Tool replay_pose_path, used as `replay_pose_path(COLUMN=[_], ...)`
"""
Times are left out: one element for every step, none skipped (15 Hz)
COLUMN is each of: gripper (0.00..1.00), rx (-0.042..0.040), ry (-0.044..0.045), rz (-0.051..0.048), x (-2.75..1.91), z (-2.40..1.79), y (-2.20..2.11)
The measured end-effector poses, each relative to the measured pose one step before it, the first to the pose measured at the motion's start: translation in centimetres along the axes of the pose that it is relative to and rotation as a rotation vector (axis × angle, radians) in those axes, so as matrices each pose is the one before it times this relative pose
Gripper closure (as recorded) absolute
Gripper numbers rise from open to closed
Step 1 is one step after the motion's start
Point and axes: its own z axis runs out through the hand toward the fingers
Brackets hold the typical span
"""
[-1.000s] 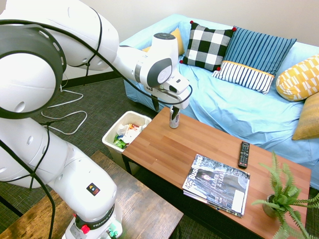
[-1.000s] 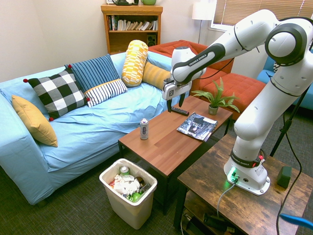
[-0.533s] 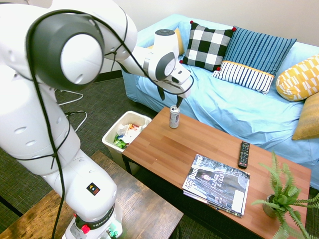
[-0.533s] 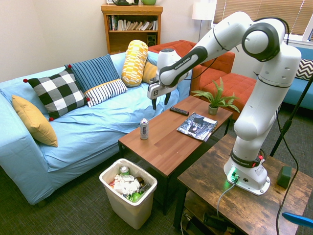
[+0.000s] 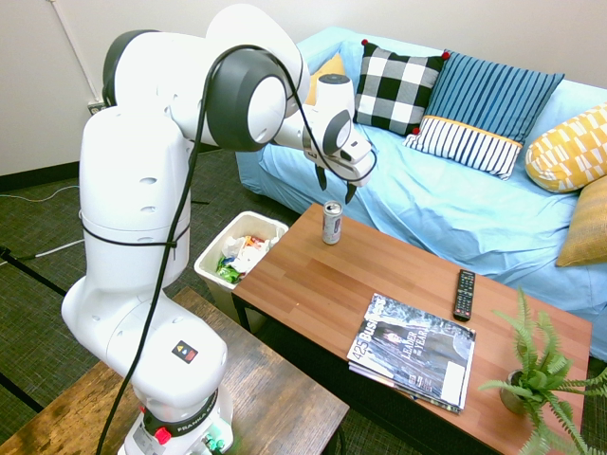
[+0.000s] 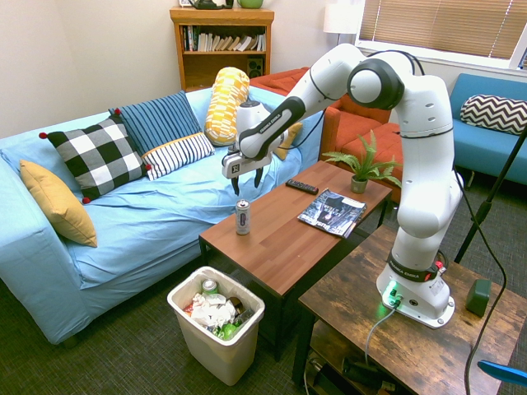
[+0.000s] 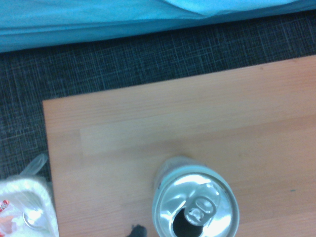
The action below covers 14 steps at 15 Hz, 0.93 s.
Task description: Throw the can in the trash bin
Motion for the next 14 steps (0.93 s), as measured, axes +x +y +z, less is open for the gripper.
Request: replay_pose_path(gripper=[0.0,0.0,0.0,0.0,0.0,0.0,0.0,0.0,1.0,1.0,1.0,1.0,1.0,1.0], rx=[-0.00936,-0.00774,-0.0069,-0.00506,-0.00532,-0.00469,-0.00456,-0.00115,-0.0041,-0.00692,-0.00576,-0.00324,-0.00283,-0.00091], ry=[-0.005,-0.00612,-0.00518,-0.00317,-0.00151,-0.00004,-0.00071,-0.00259,-0.00431,-0.00501,-0.00539,-0.00566,-0.00422,-0.00234], rz=[0.00465,0.00378,0.00094,-0.00021,0.00045,-0.00048,0.00023,0.001,0.00051,0.0002,0.00035,0.00231,0.0019,0.00354], x=[-0.134,-0.245,-0.297,-0.174,-0.067,0.001,-0.001,-0.001,-0.065,-0.069,-0.133,-0.141,-0.098,0.042], z=[1.0,0.876,0.766,0.581,0.496,0.486,0.549,0.429,0.572,0.556,0.45,0.346,0.164,0.021], y=[-0.241,-0.175,-0.103,-0.112,-0.145,-0.181,-0.232,-0.324,-0.238,-0.209,-0.136,-0.067,-0.039,0.011])
